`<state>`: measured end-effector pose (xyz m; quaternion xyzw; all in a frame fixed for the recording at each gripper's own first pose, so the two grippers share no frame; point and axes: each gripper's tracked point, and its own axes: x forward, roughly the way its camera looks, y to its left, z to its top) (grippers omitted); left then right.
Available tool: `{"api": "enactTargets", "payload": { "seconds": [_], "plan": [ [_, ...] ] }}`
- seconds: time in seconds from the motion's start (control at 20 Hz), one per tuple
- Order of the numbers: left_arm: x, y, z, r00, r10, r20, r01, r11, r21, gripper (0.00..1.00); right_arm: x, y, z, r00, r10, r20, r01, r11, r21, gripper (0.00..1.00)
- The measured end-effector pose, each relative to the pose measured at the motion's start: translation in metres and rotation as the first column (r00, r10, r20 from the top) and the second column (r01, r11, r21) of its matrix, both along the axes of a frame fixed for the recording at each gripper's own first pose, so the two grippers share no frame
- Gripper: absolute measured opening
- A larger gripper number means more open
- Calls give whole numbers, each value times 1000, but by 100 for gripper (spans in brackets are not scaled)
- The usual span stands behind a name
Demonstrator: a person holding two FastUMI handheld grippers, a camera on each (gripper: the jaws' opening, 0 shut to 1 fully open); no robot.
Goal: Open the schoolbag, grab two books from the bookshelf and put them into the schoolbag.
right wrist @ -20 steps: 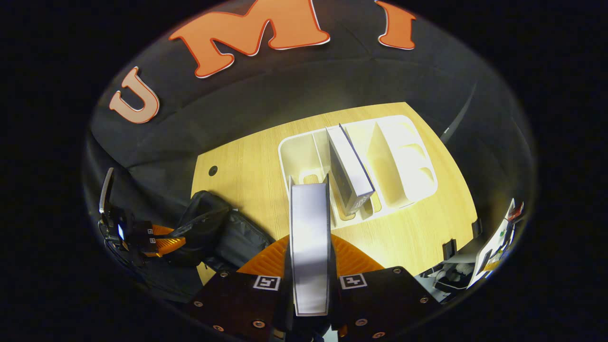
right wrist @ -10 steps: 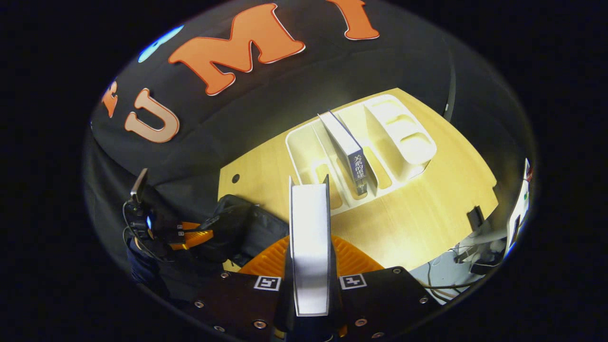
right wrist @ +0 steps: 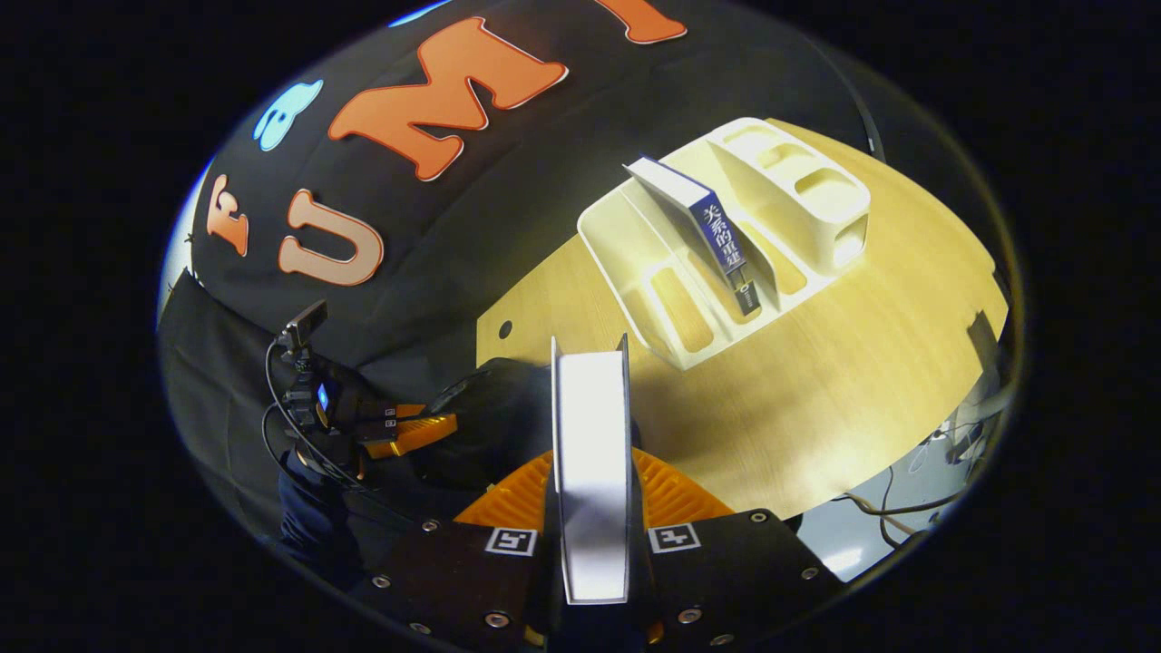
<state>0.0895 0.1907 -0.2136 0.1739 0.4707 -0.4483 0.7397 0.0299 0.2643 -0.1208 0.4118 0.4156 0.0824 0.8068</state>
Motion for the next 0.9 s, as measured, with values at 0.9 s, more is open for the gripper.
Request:
{"api": "enactTargets", "payload": {
  "seconds": [0.9],
  "plan": [
    [-5,-31,6,995,98,-22,-100,989,-109,5,71,154,-91,997,-61,49,38,924,381,30]
  ]
}}
